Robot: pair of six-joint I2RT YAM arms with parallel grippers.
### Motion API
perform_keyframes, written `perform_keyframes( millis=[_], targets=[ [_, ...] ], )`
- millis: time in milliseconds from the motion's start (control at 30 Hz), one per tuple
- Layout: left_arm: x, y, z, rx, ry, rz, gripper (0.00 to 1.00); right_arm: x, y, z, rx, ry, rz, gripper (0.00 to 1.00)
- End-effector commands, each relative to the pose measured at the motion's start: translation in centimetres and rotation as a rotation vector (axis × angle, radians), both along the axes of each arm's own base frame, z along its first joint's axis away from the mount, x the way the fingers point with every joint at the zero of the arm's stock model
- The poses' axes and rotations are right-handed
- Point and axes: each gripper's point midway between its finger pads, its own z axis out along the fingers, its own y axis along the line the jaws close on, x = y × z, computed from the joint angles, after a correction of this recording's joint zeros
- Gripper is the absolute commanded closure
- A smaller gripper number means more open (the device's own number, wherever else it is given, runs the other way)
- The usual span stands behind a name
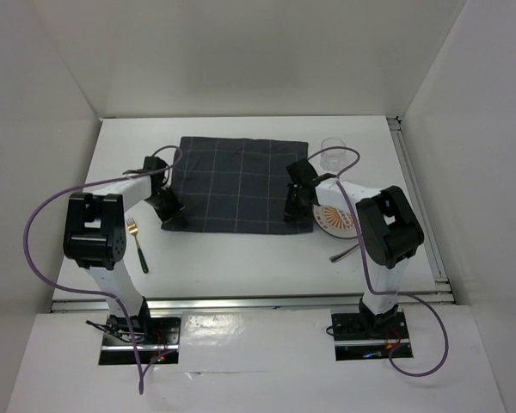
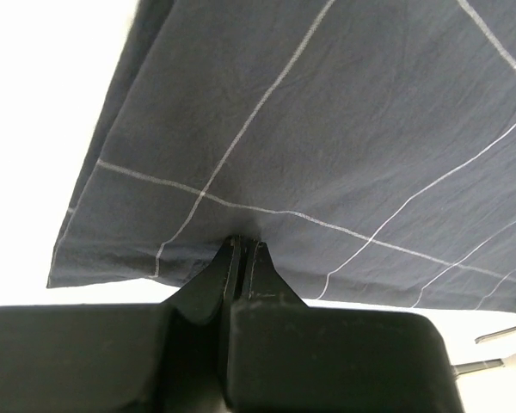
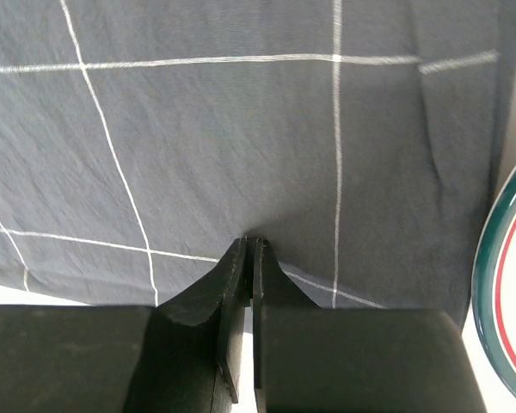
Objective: Set the dinner table for one person
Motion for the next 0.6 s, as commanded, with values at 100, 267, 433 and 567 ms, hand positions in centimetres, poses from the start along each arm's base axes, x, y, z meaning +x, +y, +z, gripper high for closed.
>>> perform_keyframes(
  millis=[100, 267, 433, 567],
  targets=[
    [-5.7, 0.8, -1.4, 0.062, 0.153, -0.006, 1.0, -3.4, -2.7, -2.2, -0.13, 0.099, -0.002, 0.99],
    [-5.5, 1.5, -0.2, 0.101, 0.121, 0.012, 1.0, -2.6, -2.2, -1.3, -0.112, 0.065, 0.018, 0.99],
    [-2.8, 1.8, 2.8, 0.123, 0.059, -0.006, 1.0, 0.1, -0.9, 3.1, -0.111, -0.042, 0.037, 0.99],
    [-0.2, 2.3, 8.1, 0.154, -0.06, -0.028, 0.92, 2.7, -0.1, 8.7, -0.08, -0.174, 0.038, 0.85]
  ],
)
